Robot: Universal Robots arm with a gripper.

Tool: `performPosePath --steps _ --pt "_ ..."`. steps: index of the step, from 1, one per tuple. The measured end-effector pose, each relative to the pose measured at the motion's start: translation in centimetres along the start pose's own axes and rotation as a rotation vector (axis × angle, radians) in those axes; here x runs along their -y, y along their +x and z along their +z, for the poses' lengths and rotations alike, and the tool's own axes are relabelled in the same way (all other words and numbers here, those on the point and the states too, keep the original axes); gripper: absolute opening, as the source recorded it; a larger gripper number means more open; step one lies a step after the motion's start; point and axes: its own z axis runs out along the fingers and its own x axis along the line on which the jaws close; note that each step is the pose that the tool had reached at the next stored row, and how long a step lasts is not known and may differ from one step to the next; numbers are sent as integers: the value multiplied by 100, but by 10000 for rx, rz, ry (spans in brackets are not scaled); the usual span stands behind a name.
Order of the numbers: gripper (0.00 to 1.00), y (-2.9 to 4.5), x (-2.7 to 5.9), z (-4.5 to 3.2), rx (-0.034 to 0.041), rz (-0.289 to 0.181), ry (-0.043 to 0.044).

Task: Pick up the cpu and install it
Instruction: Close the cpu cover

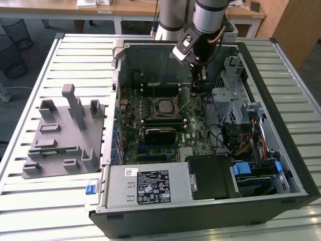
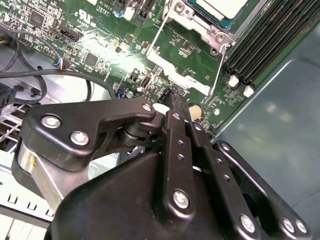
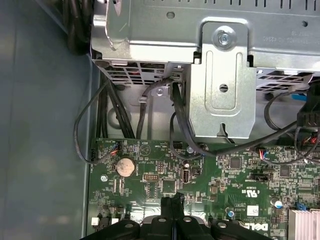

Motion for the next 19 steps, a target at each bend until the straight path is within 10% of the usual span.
performPosePath --steps 19 --pt "11 6 129 117 1 1 5"
